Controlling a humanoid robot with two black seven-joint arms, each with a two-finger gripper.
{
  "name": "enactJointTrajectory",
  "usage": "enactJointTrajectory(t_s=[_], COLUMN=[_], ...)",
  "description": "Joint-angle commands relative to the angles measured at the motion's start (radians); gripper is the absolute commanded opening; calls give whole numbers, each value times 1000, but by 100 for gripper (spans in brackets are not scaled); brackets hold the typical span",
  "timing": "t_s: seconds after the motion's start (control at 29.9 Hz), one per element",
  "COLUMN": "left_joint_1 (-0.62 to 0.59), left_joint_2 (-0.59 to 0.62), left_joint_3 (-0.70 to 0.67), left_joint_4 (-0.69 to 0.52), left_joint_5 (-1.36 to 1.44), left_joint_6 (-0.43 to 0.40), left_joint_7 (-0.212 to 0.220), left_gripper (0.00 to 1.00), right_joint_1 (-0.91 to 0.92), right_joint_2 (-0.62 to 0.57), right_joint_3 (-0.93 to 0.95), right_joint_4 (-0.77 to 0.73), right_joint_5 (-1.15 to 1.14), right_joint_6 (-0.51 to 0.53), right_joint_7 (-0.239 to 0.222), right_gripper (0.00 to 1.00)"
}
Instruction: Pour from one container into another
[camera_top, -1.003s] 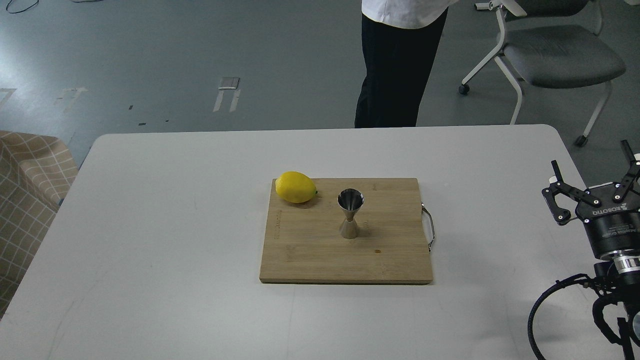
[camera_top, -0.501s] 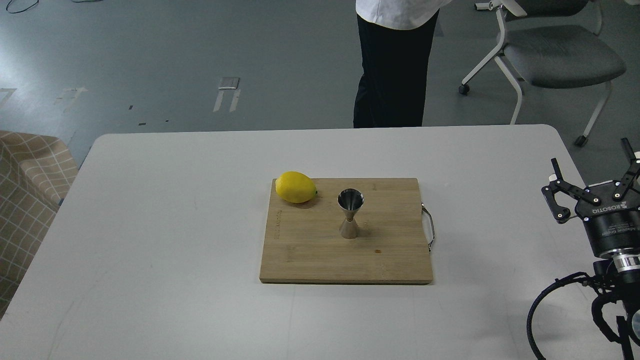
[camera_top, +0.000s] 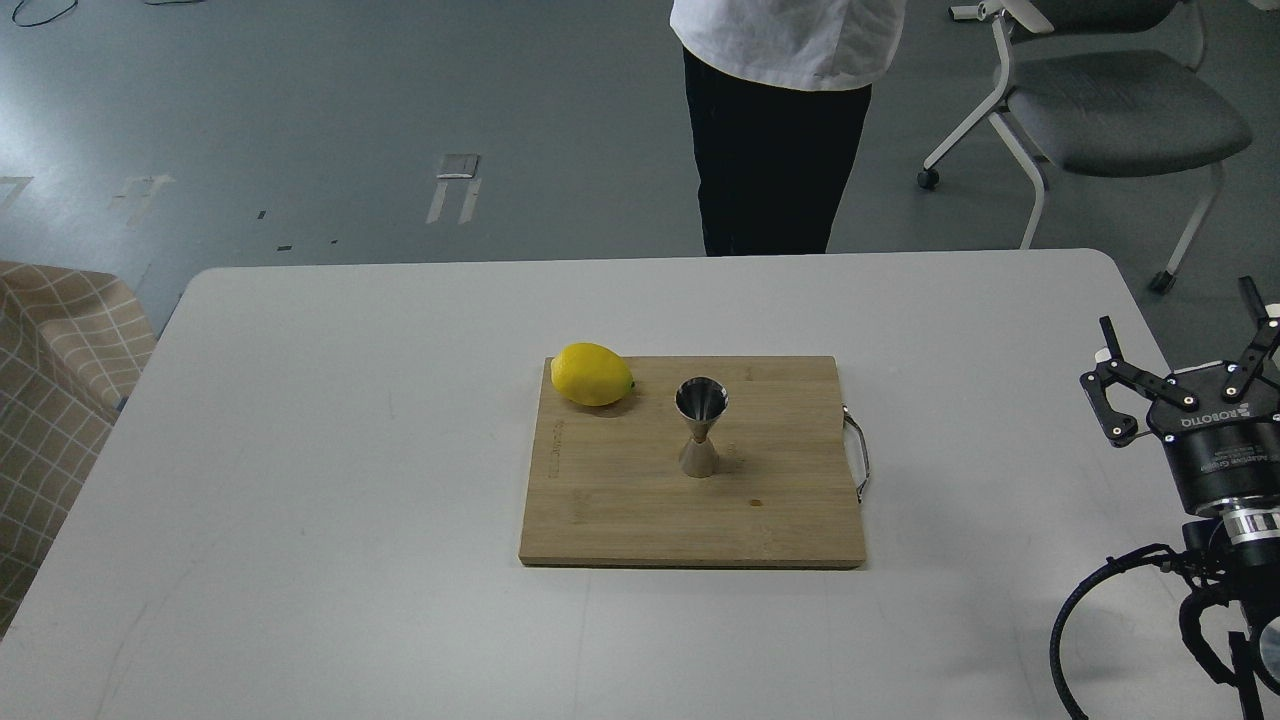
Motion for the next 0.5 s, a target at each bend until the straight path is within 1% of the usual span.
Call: enactJointTrajectory(t_s=[0.0, 0.47], left_joint_1=[0, 0], left_joint_2=[0, 0], left_joint_3=[0, 0], left_joint_4=[0, 0], left_joint_5=[0, 0], left_joint_6=[0, 0], left_joint_7=[0, 0], left_gripper=[98, 98], right_joint_1=[0, -2], right_joint_2=[0, 0], right_joint_3=[0, 0], right_joint_4=[-1, 1], right_joint_5=[0, 0], right_joint_6=[-1, -1], right_joint_7=[0, 0], right_gripper=[100, 100])
